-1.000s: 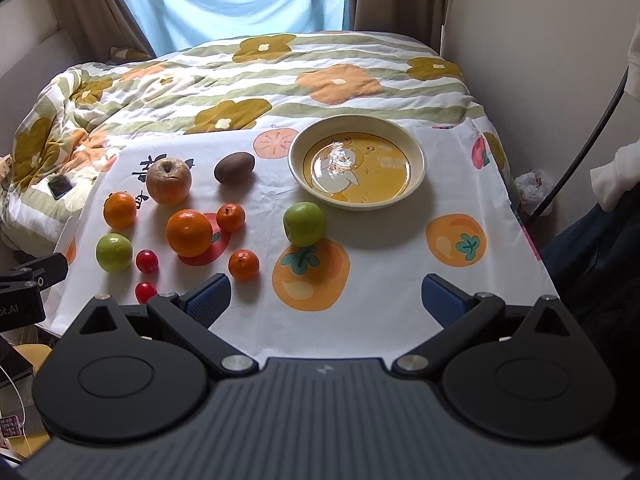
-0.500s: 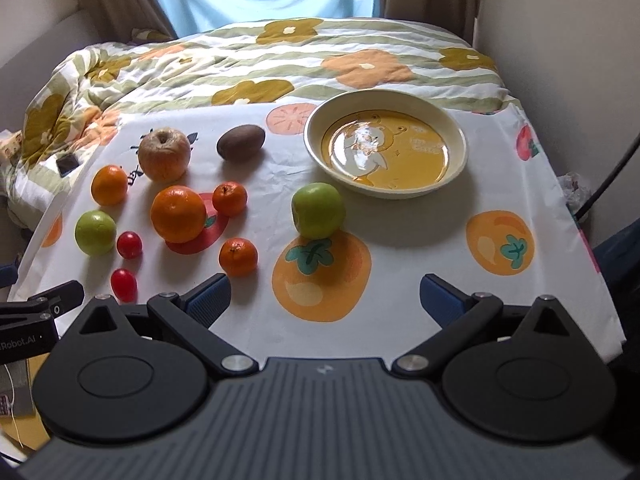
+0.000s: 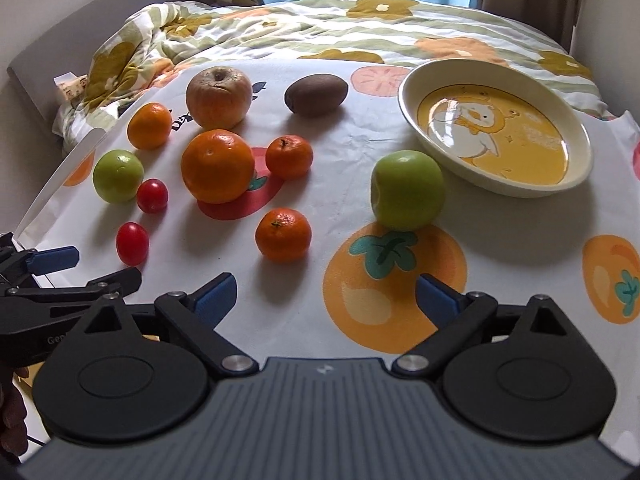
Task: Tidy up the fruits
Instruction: 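Grasp a red cherry tomato with left tool while right tool grasps a tangerine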
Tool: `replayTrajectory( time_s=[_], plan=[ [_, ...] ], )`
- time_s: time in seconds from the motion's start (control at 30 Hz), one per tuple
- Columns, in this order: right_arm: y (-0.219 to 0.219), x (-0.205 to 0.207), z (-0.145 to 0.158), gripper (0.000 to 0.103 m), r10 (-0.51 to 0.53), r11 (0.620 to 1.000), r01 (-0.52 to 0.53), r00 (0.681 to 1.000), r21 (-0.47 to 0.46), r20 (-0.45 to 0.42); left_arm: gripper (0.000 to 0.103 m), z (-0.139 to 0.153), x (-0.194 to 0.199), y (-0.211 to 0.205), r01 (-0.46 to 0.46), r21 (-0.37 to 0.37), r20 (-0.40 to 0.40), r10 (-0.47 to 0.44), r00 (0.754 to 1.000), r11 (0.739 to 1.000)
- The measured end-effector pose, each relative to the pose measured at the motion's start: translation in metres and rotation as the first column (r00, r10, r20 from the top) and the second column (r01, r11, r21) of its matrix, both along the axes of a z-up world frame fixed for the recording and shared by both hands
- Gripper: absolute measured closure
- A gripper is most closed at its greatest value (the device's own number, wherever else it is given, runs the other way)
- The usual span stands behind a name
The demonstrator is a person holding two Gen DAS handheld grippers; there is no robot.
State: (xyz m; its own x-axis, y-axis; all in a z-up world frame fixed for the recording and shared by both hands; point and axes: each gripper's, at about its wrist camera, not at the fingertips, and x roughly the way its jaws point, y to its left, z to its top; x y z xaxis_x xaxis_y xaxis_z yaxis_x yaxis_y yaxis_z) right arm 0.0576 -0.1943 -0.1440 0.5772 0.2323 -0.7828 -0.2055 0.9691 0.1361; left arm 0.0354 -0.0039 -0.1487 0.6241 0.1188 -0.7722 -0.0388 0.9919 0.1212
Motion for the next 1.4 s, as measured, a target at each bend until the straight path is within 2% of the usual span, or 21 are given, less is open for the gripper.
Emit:
replayTrajectory(
  time_s=[0.1, 0.17, 0.3, 0.4, 0.63, 0.97, 1.03, 1.07, 1.27, 1.4],
  plan=[
    [0.002, 0.006, -0.004, 0.0, 0.019, 1.0, -0.019, 1.0, 0.011, 0.006, 0.032, -0.002, 0.003, -0.003, -0.002, 0.001, 0.015, 0.002, 1.0, 1.0],
    [0.004, 0.01, -0.006, 0.0, 0.035, 0.999, -0.035, 0.999, 0.016, 0.008, 0.042, -0.003, 0.006, -0.007, 0.002, 0.004, 0.017, -0.002, 1.0, 1.0],
    [0.008, 0.015, -0.011, 0.009, 0.067, 0.998, -0.067, 0.998, 0.019, 0.006, 0.047, -0.007, 0.011, -0.012, -0.003, 0.018, 0.008, 0.003, 1.0, 1.0],
    [0.011, 0.018, -0.014, 0.016, 0.086, 0.996, -0.086, 0.996, 0.028, 0.005, 0.055, -0.009, 0.013, -0.012, -0.012, 0.004, 0.006, 0.012, 1.0, 1.0],
    [0.014, 0.022, -0.017, 0.022, 0.096, 0.995, -0.096, 0.995, 0.035, 0.021, 0.072, -0.011, 0.013, -0.011, -0.008, -0.019, 0.017, 0.008, 1.0, 1.0],
    [0.022, 0.027, -0.018, 0.038, 0.12, 0.992, -0.121, 0.992, 0.027, 0.047, 0.072, -0.011, 0.014, -0.013, -0.003, -0.012, 0.02, 0.003, 1.0, 1.0],
    [0.023, 0.027, -0.018, 0.043, 0.122, 0.992, -0.123, 0.991, 0.017, 0.052, 0.072, -0.011, 0.013, -0.013, -0.001, -0.01, 0.02, 0.001, 1.0, 1.0],
    [0.023, 0.027, -0.018, 0.051, 0.127, 0.992, -0.128, 0.99, 0.011, 0.054, 0.072, -0.011, 0.012, -0.012, 0.002, -0.009, 0.021, -0.002, 1.0, 1.0],
    [0.023, 0.026, -0.017, 0.051, 0.129, 0.991, -0.13, 0.99, 0.013, 0.055, 0.073, -0.009, 0.009, -0.011, 0.008, -0.012, 0.012, -0.008, 1.0, 1.0],
    [0.018, 0.022, -0.011, 0.052, 0.116, 0.993, -0.117, 0.992, 0.029, 0.048, 0.073, 0.004, 0.004, -0.013, 0.001, -0.003, 0.028, -0.001, 1.0, 1.0]
  ],
)
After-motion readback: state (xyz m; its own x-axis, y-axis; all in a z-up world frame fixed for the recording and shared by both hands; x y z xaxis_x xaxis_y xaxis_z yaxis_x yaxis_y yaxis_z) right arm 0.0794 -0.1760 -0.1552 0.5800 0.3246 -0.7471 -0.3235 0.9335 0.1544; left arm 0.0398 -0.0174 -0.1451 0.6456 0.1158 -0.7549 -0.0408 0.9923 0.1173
